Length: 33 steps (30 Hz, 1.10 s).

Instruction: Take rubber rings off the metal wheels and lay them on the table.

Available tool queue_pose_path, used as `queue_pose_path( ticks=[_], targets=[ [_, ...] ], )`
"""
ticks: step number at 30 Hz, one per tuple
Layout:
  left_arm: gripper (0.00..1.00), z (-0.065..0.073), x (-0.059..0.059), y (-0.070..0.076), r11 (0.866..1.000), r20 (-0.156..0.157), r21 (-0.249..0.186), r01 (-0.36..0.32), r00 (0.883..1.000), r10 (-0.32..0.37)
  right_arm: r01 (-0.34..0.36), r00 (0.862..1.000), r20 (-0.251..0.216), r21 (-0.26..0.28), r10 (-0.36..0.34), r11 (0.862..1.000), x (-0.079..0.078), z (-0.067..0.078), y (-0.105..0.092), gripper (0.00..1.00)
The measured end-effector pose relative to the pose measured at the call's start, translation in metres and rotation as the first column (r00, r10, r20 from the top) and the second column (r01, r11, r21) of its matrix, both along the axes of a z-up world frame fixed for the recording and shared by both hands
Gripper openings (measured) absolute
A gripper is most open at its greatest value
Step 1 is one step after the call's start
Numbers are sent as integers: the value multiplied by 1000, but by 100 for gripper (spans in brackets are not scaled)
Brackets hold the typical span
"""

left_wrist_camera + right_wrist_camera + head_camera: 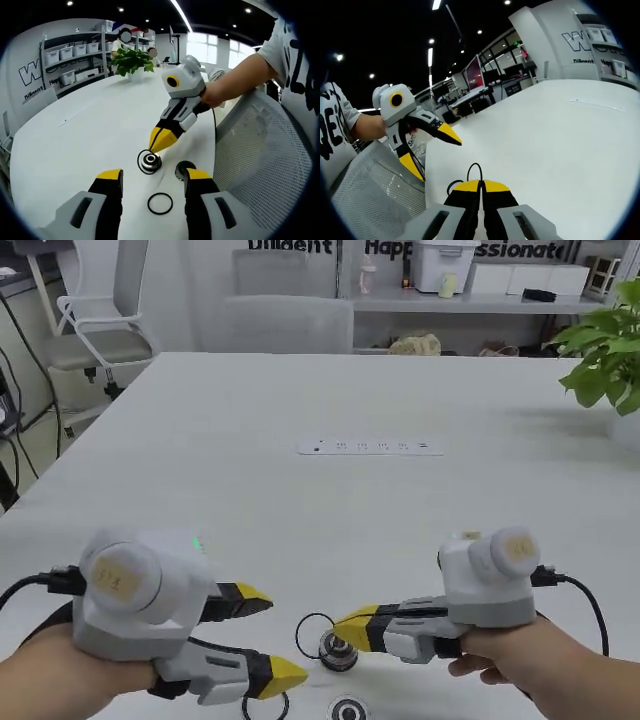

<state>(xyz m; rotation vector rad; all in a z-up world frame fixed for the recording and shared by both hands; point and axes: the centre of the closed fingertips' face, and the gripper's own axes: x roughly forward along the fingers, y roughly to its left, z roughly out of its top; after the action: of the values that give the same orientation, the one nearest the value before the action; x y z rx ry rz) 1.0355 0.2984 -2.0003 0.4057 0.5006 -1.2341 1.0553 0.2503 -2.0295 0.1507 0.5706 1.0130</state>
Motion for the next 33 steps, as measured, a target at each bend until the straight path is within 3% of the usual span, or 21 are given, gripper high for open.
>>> queue_pose_path(
  ticks=[9, 18, 33],
  targets=[
    [48, 7, 0, 30, 998, 2, -20, -61, 998, 61, -38, 999, 10, -3, 39, 999, -6, 3, 13, 0],
    [51, 4, -7, 43, 996, -3, -16, -84, 996, 84, -70, 997, 9, -7, 70, 998, -11, 1, 25, 0],
    [55, 3, -18, 55, 996, 8, -7, -94, 996, 94, -110, 990, -86, 14, 111, 994, -26, -4, 45, 0]
  ],
)
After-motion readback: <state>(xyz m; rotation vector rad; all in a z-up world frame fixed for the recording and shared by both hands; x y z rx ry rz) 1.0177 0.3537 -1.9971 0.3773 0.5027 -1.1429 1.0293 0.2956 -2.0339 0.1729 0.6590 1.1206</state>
